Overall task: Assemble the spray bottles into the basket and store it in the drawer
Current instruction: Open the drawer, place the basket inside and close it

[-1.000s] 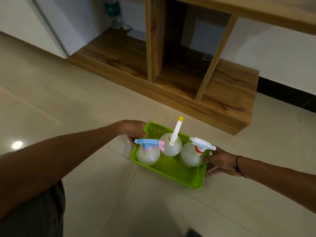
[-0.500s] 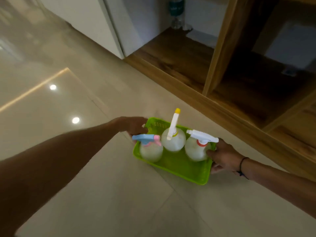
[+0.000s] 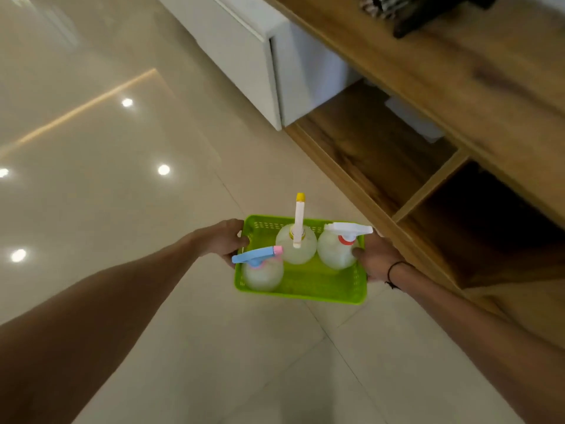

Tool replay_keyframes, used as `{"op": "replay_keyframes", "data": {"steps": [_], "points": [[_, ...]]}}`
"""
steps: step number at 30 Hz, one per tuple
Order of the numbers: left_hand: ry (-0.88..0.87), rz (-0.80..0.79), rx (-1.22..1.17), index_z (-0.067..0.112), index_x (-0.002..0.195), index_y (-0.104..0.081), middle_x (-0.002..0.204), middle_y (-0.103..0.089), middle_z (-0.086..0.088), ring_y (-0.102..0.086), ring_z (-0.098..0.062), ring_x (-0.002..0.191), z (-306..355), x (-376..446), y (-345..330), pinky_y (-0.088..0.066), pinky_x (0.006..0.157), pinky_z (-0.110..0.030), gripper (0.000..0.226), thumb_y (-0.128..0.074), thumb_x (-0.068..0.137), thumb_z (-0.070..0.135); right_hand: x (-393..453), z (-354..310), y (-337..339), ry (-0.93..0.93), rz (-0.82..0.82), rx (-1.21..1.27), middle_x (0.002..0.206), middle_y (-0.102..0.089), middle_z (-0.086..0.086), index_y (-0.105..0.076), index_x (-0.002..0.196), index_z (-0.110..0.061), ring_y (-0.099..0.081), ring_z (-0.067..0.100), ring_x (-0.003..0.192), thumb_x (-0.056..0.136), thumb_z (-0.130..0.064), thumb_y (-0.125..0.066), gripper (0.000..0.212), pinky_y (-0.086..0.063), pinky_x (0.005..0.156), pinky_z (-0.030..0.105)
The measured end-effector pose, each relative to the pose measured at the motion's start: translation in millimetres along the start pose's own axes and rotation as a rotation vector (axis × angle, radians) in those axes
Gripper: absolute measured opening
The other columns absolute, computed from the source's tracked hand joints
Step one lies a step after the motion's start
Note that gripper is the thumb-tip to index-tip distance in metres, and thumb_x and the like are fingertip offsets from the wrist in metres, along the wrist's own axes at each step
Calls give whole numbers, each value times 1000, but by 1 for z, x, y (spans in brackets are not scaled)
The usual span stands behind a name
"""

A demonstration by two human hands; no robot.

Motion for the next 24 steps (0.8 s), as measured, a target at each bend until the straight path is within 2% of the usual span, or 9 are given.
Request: {"op": "replay_keyframes", "data": {"steps": [2, 5, 7, 10, 11, 13, 15, 19, 24], "points": [[24, 5, -10, 9, 113, -54, 93, -69, -8, -78, -38, 79, 4, -27, 18, -55, 50, -23, 9, -51, 106, 14, -18, -23, 16, -12, -2, -51, 122, -63, 20, -48, 139, -18, -69, 43, 101, 98, -25, -56, 43, -62, 86, 54], [64, 5, -95, 8, 123, -57, 96, -75, -14, -79, -43, 93, 5, -65, 38, -63, 63, -31, 20, -50, 104, 12, -38, -64, 43, 26, 1, -180, 120, -65, 19, -51, 138, -15, -67, 41, 104, 99, -24, -55, 41, -58, 89, 48], [82, 2, -184, 8, 123, -57, 86, -74, -10, -80, -43, 87, 4, -81, 47, -64, 58, -30, 21, -48, 104, 10, -43, -90, 59, 49, -15, -234, 121, -67, 18, -50, 139, -17, -67, 42, 106, 99, -24, -53, 41, -57, 89, 47], [120, 34, -303, 5, 124, -56, 80, -72, -7, -80, -26, 66, -5, -90, 65, -65, 56, -33, 23, -47, 103, 9, -31, -136, 77, 82, -45, -326, 124, -68, 17, -53, 140, -19, -66, 42, 109, 99, -24, -53, 42, -56, 91, 45], [128, 47, -316, 5, 123, -56, 81, -73, -8, -79, -24, 64, -9, -89, 72, -65, 57, -32, 22, -47, 103, 9, -26, -152, 81, 85, -56, -342, 125, -68, 17, -54, 140, -20, -67, 41, 110, 98, -24, -53, 41, -56, 91, 44], [133, 76, -348, 4, 123, -57, 87, -75, -14, -80, -35, 74, -14, -82, 85, -64, 59, -32, 21, -49, 104, 10, -11, -180, 88, 102, -92, -337, 126, -69, 15, -57, 137, -21, -67, 40, 112, 98, -25, -54, 40, -56, 92, 44], [140, 103, -407, 5, 123, -57, 88, -73, -15, -79, -44, 83, -17, -68, 97, -67, 68, -42, 20, -49, 105, 9, 7, -205, 91, 109, -112, -332, 126, -70, 14, -60, 133, -21, -67, 39, 113, 100, -30, -54, 35, -56, 94, 46], [158, 101, -491, 3, 124, -58, 93, -77, -23, -80, -43, 80, -26, -49, 110, -65, 80, -48, 23, -48, 105, 10, 38, -242, 92, 82, -123, -340, 113, -73, 17, -64, 120, -14, -68, 34, 97, 102, -44, -52, 38, -57, 86, 46], [189, 69, -569, 4, 131, -57, 104, -77, -26, -80, -42, 84, -37, -17, 130, -65, 82, -50, 28, -47, 106, 11, 80, -270, 95, 36, -224, -384, 112, -73, 16, -66, 119, -15, -69, 41, 102, 101, -41, -51, 35, -58, 86, 47]]}}
Point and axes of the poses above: each hand's wrist, its own x-axis towards the middle knuckle, its own y-axis out of the back of the hand, z = x × y, the point moved 2 cm from there along x, towards the middle knuckle
